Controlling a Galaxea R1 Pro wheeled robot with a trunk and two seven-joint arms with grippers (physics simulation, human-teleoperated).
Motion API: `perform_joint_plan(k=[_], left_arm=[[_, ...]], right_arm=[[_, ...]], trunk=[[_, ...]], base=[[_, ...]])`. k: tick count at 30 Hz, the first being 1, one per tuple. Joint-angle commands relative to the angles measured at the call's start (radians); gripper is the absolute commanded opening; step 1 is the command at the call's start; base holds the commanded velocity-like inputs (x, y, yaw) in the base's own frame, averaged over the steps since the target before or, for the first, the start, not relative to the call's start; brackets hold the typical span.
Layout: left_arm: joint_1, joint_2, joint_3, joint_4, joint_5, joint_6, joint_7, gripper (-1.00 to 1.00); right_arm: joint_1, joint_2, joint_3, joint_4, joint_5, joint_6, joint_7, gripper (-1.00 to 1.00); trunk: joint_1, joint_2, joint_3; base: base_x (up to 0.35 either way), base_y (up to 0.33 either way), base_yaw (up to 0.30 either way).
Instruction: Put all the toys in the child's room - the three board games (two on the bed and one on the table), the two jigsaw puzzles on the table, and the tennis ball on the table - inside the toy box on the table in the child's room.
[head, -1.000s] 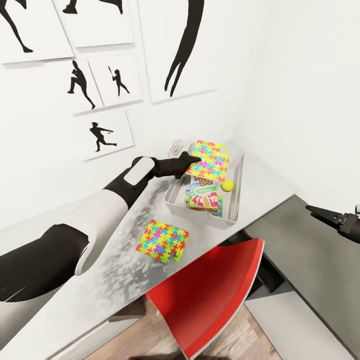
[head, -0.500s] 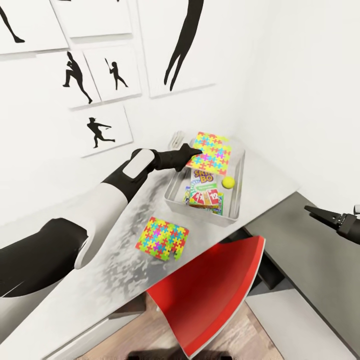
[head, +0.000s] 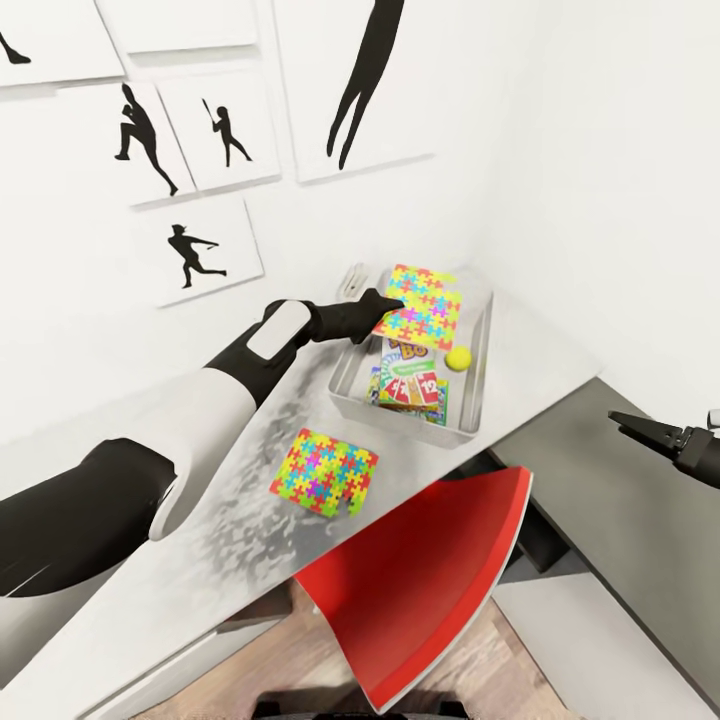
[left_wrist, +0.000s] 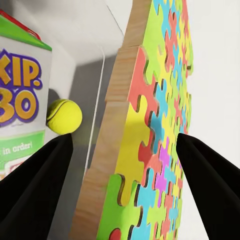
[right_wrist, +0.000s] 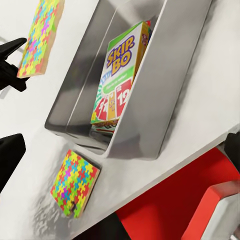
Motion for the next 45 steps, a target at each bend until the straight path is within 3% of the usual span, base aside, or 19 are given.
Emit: perform_joint_plan(k=[1, 14, 45], left_arm=[[-0.001, 0.0, -0.004, 0.001, -0.002, -0.001, -0.005, -1.0], [0.001, 0.0, -0.021, 0.001, -0.002, -0.009, -0.005, -1.0], [-0.004, 0.0, -0.023, -0.016, -0.001, -0.011, -0.003, -1.0]], right_arm=[[-0.001, 0.0, -0.001, 0.0, 0.006, 0.005, 0.007, 1.0], [-0.001, -0.001, -0.007, 0.0, 0.006, 0.005, 0.008, 1.0], [0.0, -0.002, -0.013, 0.0, 0.007, 0.005, 0.008, 1.0]], trunk=[[0.0, -0.002, -0.003], [0.0, -0.002, -0.024], [0.0, -0.002, -0.075]], base=[[0.0, 0.0, 0.0], [0.0, 0.0, 0.0], [0.0, 0.0, 0.0]])
